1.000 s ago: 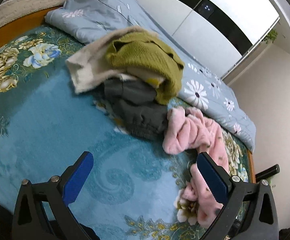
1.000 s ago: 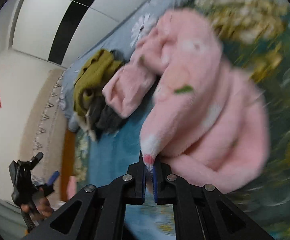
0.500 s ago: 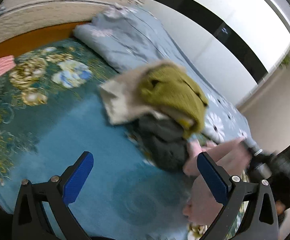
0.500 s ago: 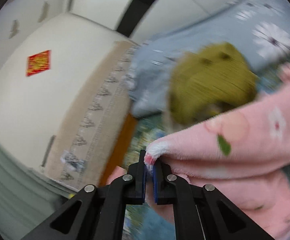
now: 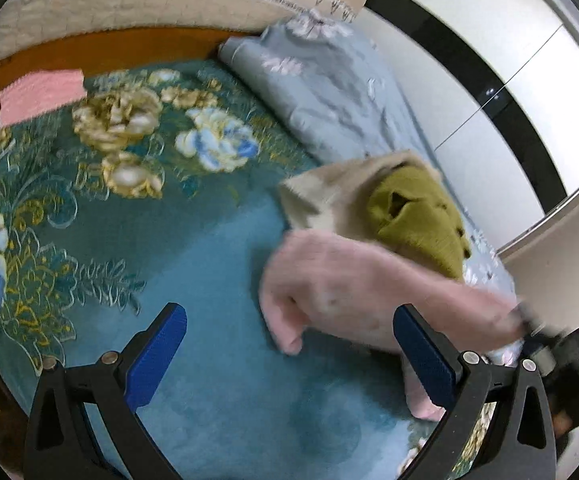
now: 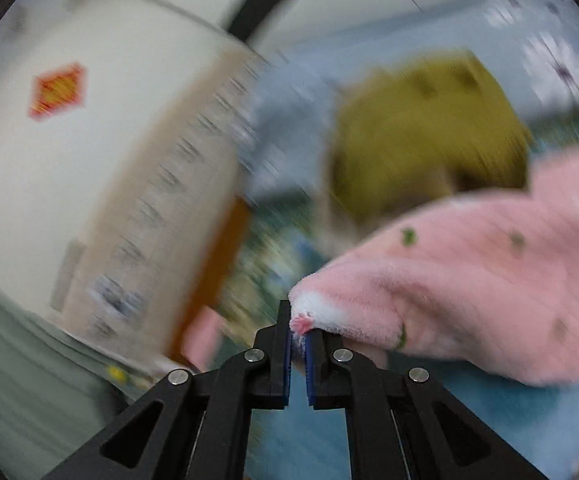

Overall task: Fold clothes
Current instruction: 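Pull the pink garment off the pile with the right tool, then grasp the pink garment's sleeve with the left tool while the right tool holds its body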

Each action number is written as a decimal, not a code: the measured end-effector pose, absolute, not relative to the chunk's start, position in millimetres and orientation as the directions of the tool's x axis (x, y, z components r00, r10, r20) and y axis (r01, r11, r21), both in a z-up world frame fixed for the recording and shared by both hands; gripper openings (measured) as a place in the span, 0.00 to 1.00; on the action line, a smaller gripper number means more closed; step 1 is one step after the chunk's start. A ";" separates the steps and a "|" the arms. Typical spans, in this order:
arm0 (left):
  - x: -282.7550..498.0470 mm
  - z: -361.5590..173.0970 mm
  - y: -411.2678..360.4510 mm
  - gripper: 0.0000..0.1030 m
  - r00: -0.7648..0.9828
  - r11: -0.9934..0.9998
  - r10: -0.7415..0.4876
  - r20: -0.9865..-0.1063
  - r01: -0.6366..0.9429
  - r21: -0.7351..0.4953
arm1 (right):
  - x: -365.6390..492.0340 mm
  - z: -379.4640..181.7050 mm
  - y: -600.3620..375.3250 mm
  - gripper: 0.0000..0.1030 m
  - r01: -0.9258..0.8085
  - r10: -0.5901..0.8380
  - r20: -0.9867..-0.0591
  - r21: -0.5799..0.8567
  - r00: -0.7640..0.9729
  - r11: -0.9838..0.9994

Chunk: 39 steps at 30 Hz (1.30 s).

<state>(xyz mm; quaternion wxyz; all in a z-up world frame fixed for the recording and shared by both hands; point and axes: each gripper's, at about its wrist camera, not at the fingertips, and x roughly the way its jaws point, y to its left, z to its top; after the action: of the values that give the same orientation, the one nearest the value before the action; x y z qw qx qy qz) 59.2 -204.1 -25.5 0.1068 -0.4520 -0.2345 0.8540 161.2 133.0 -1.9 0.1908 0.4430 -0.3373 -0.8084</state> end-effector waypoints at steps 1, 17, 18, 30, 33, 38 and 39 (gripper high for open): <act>57.7 -33.5 -204.1 1.00 -0.554 -0.870 0.392 -0.735 0.037 -0.492 | 163.8 -21.7 129.8 0.06 -0.016 -0.606 -0.619 0.706 -0.499 -0.708; 41.6 -118.5 -160.9 1.00 -0.362 -0.898 0.393 -0.845 0.046 -0.437 | 216.5 -79.0 182.7 0.67 -0.127 -0.575 -0.658 0.704 -0.486 -0.699; 40.0 -120.7 -158.7 1.00 -0.363 -0.896 0.398 -0.842 0.041 -0.442 | 225.4 -79.4 201.5 0.67 -0.159 -0.539 -0.668 0.691 -0.514 -0.705; -0.7 -170.1 -109.6 1.00 -0.216 -0.930 0.359 -0.908 -0.001 -0.367 | 292.3 -158.7 381.1 0.67 -0.606 -0.257 -0.672 0.739 -0.695 -0.294; -13.4 -175.5 -102.3 1.00 -0.215 -0.935 0.345 -0.914 0.010 -0.355 | 284.2 -169.0 383.2 0.67 -0.624 -0.252 -0.674 0.739 -0.695 -0.253; -32.5 -194.1 -101.8 0.74 -0.156 -0.916 0.360 -0.920 0.128 -0.381 | 266.2 -175.3 378.6 0.67 -0.634 -0.245 -0.679 0.734 -0.692 -0.244; -35.4 -199.2 -102.3 0.67 -0.137 -0.911 0.362 -0.922 0.157 -0.381 | 264.5 -176.3 378.3 0.67 -0.636 -0.241 -0.678 0.735 -0.694 -0.236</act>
<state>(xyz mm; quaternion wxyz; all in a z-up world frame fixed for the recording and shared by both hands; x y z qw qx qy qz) -35.4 -102.3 -199.2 0.0705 -0.6530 -0.1988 0.7274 264.5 378.3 -176.3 -0.1420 0.3645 -0.6017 -0.6964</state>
